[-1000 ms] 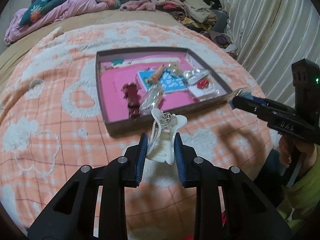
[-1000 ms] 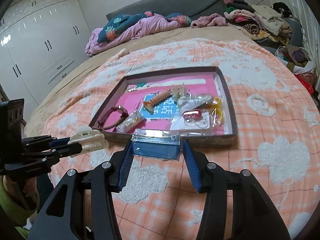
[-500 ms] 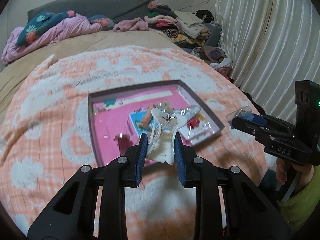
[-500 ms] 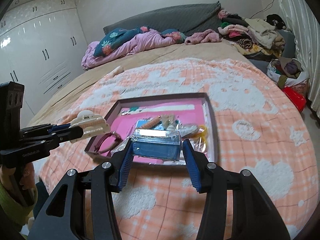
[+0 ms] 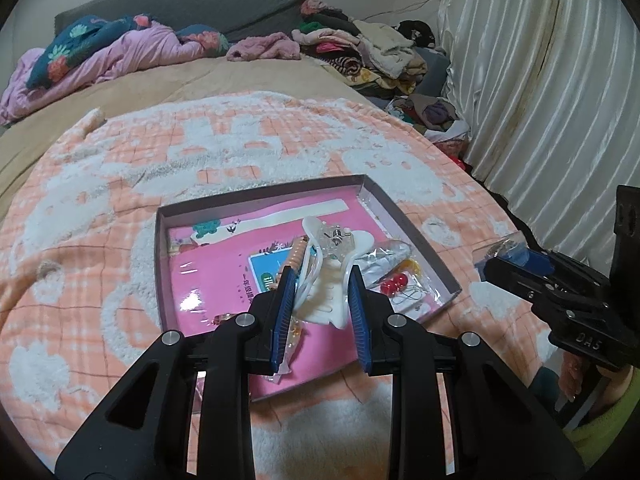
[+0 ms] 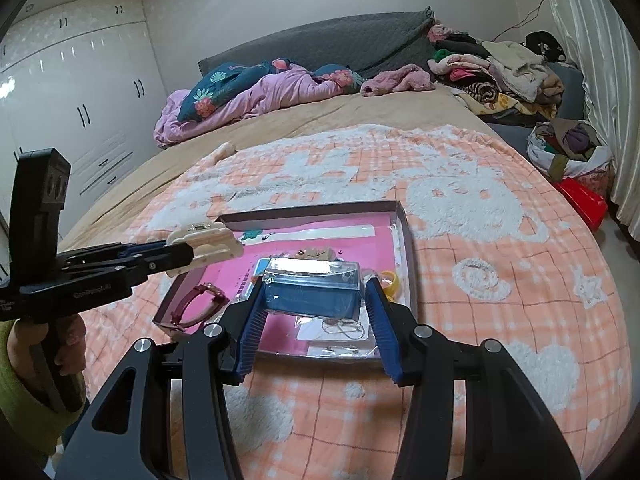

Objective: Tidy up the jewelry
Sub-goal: 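Carry hair clip over box with left tool while right carries blue case in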

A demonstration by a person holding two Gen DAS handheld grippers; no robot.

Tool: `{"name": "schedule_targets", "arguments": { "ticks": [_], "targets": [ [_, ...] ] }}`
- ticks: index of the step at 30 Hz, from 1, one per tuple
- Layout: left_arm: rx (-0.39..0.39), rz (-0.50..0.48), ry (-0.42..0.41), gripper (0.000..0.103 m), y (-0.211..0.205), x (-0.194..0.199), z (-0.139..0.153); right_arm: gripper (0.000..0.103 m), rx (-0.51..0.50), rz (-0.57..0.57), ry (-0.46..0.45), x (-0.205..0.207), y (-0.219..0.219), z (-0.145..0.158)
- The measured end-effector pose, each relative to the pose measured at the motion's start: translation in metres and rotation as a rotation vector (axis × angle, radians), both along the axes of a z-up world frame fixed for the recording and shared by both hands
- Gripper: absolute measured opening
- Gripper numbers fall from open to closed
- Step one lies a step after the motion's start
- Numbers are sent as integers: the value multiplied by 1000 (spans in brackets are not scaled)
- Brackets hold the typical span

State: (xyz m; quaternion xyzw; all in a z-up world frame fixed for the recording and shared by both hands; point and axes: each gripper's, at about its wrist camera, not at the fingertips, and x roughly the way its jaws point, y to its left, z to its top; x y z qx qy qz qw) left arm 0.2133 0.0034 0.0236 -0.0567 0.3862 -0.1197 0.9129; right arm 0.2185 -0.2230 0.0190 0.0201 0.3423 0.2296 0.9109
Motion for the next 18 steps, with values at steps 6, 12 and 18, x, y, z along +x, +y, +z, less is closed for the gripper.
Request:
{"name": "schedule_targets", "arguments": {
  "ticks": [6,12,18],
  "targets": [
    [3,9,28,19,1,9,-13,48,-7,6,10,11,4,-6],
    [-2,18,50,19,4,16,-23,48,-20,14,25,21,12,-14],
    [-11,22,64,19,9,18,-30,48,-37,32,41,27,23,-22]
  ]
}}
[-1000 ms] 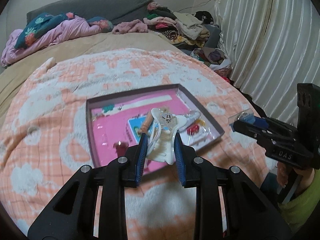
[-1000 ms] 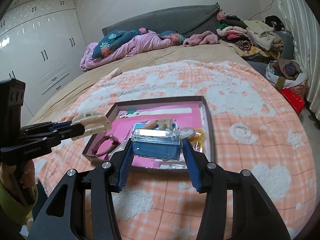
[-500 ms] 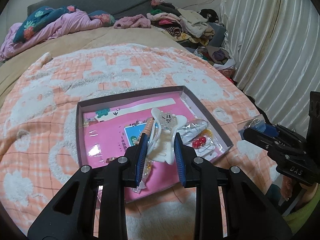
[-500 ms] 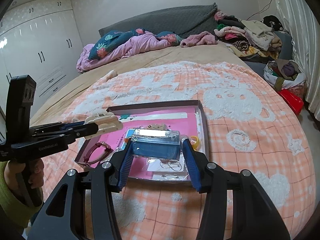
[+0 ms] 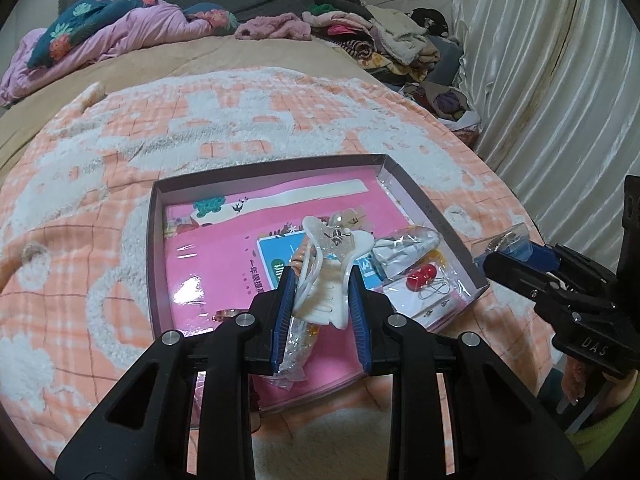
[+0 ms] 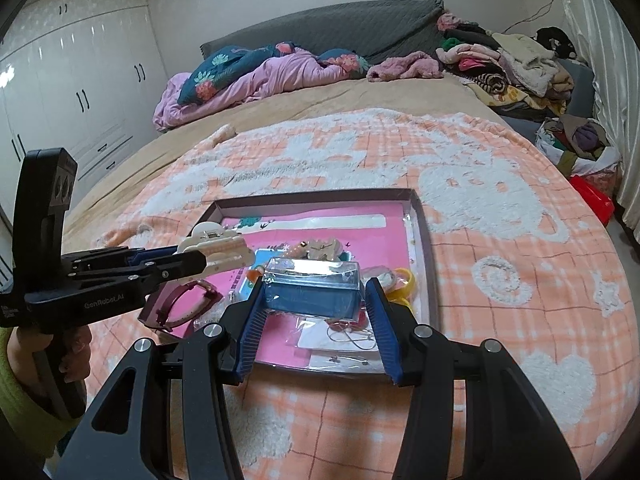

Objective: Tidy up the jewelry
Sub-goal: 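Carry hair clip over box with left tool while right carries blue case in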

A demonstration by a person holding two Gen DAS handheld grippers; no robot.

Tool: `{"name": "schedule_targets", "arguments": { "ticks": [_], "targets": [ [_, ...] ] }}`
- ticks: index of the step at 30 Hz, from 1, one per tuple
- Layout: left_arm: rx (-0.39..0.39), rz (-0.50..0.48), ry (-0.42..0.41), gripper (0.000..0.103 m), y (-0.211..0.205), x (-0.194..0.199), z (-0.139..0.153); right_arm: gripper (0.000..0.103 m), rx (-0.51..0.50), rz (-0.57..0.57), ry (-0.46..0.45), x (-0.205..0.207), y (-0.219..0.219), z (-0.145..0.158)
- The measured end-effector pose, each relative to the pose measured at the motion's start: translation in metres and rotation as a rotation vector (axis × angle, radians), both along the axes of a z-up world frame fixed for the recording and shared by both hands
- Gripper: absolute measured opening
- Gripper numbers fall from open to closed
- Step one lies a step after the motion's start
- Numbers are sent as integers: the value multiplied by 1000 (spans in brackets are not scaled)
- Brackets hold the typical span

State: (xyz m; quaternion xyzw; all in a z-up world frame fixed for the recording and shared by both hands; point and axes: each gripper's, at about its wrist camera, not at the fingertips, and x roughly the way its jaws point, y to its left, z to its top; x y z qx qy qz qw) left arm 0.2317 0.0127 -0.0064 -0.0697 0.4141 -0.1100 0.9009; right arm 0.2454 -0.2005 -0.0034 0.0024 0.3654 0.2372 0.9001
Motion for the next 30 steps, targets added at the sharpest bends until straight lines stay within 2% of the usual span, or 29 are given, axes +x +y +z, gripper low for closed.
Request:
{"name": "schedule_targets", "arguments": {
  "ticks": [19,30],
  "targets": [
    [-24,42,39,19,23,4,-18,48,-54,117,38,3,48,-24],
    [-27,69,57,19,34,9,-29,48,-89,146,65,2,65,-43]
  ]
}}
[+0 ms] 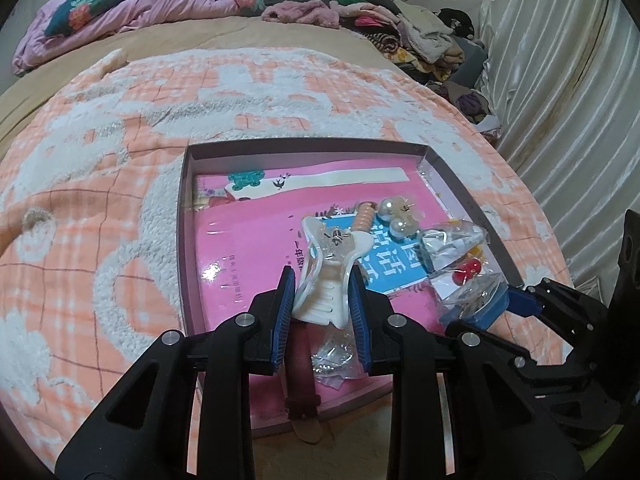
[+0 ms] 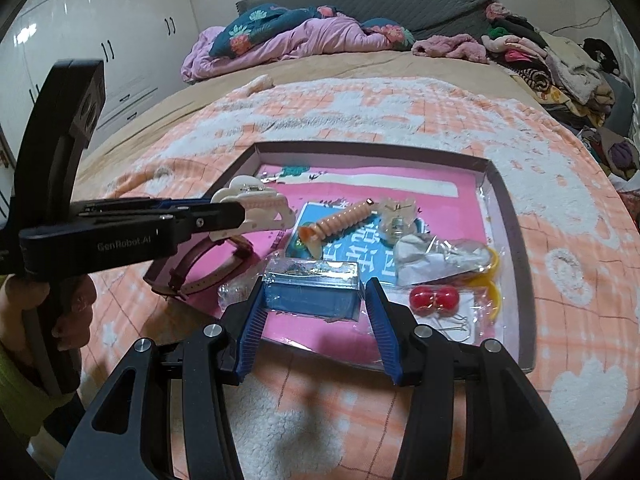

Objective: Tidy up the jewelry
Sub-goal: 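Carry hair clip over box with left tool while right carries blue case in, then open both tools to release hair clip and blue case into box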

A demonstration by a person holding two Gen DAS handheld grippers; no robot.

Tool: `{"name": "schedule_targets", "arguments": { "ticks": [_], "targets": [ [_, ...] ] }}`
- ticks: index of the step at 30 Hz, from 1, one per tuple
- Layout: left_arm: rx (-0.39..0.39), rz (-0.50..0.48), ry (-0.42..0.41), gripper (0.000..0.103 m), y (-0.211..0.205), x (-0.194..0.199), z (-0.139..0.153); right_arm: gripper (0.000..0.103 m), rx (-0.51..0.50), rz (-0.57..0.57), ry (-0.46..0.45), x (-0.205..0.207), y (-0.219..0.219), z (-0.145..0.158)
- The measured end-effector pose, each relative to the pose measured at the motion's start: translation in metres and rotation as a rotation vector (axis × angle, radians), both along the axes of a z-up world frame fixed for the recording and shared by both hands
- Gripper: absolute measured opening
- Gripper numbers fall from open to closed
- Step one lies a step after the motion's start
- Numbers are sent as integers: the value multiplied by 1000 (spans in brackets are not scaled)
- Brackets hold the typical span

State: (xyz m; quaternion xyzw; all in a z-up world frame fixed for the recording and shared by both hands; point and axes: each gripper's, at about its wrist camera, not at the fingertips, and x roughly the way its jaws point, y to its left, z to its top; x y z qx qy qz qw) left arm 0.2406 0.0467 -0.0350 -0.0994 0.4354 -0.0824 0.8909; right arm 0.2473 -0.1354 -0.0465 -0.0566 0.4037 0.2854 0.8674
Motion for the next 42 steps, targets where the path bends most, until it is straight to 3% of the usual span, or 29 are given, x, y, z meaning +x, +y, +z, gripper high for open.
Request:
{"name": "schedule_targets", "arguments": {
  "ticks": [23,38,42],
  "targets": [
    [0,5,7,19,3,14,-3,49,-39,-20,57,16,11,-23],
    [-2,12,15,20,0,10,1,78,19,-70,24,-2,-17,7],
    [-1,17,4,30,-3,4,11,88,27,-100,-3,-11,-28,19]
  ]
}}
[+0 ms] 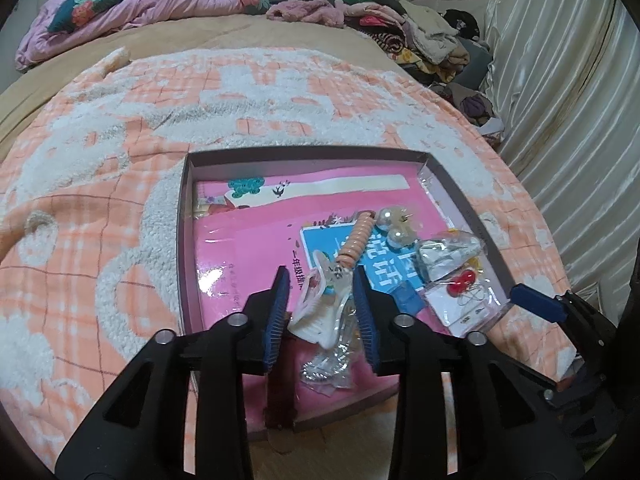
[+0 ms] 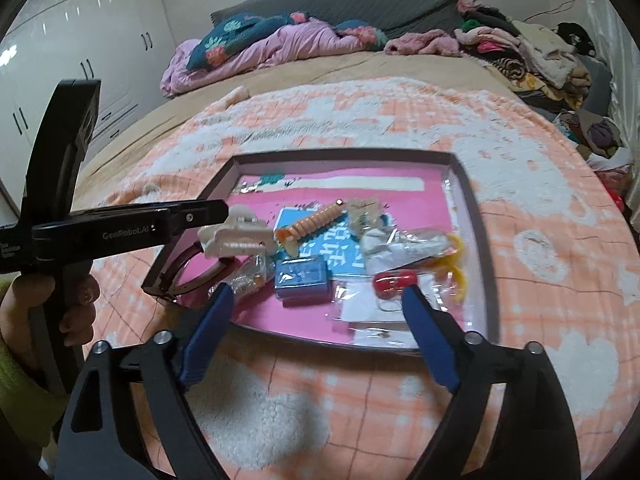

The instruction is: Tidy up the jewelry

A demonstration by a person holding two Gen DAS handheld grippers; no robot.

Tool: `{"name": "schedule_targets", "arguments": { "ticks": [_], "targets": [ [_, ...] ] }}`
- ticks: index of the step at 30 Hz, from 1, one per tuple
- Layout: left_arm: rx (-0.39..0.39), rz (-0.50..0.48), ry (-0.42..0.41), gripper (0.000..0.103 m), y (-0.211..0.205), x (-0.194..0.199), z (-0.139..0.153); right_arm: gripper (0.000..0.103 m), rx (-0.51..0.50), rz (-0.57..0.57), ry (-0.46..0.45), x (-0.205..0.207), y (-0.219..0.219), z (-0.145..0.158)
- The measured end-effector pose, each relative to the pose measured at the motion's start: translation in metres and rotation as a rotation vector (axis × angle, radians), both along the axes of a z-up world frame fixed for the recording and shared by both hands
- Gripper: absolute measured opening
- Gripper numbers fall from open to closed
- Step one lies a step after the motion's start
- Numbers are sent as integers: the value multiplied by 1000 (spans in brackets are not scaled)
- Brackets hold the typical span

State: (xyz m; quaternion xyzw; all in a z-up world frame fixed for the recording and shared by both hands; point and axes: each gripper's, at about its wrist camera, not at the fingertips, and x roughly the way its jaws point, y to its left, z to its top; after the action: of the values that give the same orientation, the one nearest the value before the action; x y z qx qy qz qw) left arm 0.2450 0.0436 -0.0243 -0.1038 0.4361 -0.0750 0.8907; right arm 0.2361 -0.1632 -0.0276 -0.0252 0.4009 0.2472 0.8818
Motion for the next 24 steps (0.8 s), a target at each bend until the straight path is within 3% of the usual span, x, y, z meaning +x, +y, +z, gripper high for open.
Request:
{"name": "schedule_targets", "arguments": {
  "ticks": [4,9,13,15,19,24],
  "targets": [
    [3,4,-29,36,-3,-11,16,93,13,-18,-33,-11,-10,15],
    [7,14,-85,57,-6,-32,44,97,31,-32,-88,-29,-20,36],
    [20,22,-130,66,-10,-53,65,99,49,-37,-139,-47,-28,54],
    [27,31,-154,80,-11,-67,74,99,59,-31,-155,-56,-31,61],
    [36,51,-187,93,-13,-90,86,99,62,-31,-185,-75,-35,70],
    [62,61,-207,93,-19,-116,91,99,73,-37,-213,-93,-41,78]
  ]
}}
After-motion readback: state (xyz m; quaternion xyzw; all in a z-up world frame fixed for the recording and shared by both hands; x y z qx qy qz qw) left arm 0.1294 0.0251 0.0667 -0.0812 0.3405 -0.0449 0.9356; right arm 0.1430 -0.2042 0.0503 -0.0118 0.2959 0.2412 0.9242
